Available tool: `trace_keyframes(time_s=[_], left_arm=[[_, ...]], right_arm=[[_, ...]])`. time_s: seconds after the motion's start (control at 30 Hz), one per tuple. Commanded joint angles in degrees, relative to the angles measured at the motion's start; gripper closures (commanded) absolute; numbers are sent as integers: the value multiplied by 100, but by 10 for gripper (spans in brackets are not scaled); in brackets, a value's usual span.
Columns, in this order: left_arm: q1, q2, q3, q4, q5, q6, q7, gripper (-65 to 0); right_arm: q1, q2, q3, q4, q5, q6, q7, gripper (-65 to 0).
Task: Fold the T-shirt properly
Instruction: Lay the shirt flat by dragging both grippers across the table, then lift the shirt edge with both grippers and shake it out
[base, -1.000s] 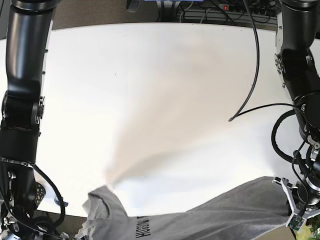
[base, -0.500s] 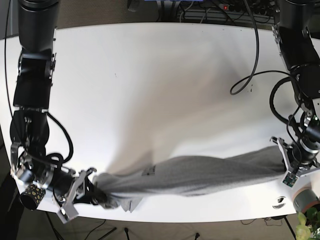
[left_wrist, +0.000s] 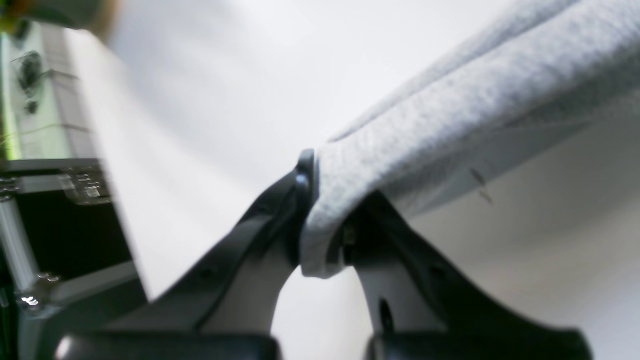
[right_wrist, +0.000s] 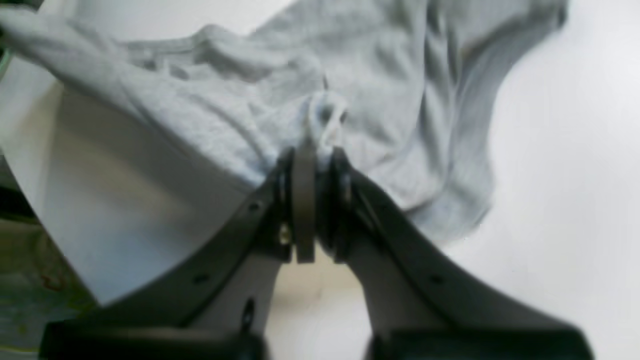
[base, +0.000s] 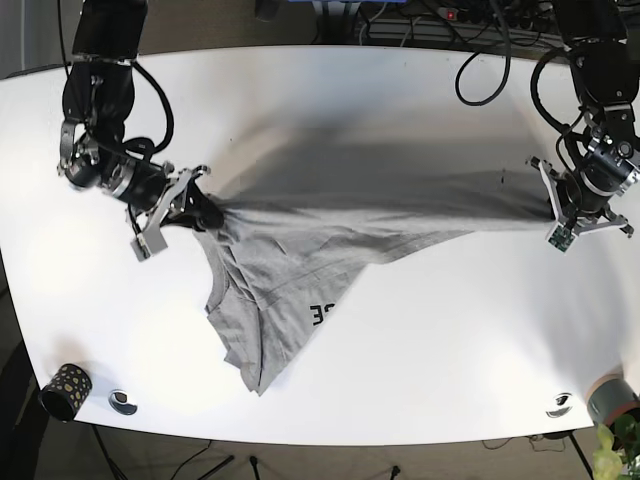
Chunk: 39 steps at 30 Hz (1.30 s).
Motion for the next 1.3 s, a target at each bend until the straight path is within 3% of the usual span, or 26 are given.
trace_keyframes(time_s=[0.0,0.27,0.4,0.57,0.77,0.87,1.07,1.27], left_arm=[[108,-117,-308,105,130,102,-35,-1],[679,-108,-483,105,121,93,-35,-1],[846,-108,-492,61,121,31,-44,0],[996,-91,-492,61,139,-338,-44,-1],[1110,15,-492,61,148,-351,-44,-4],[1119,67,-492,70,148,-351,-44,-4],[1119,67,-492,87,148,-351,-97,0],[1119,67,-492,87,148,-351,-308,0]], right_arm=[[-216,-39,158,404,55,16,154,0],[-1095,-346,273,782,55,-28,154,-3],[-1315,-373,273,782,37,-28,163,-90],[-1552,-373,264,755,20,-37,163,-132],[-1807,-373,264,790,37,-37,163,-308],[-1781,-373,264,782,20,-45,189,-366],[-1139,-337,273,474,-121,-54,189,-380],[109,-381,264,-467,-1062,-45,180,-380]])
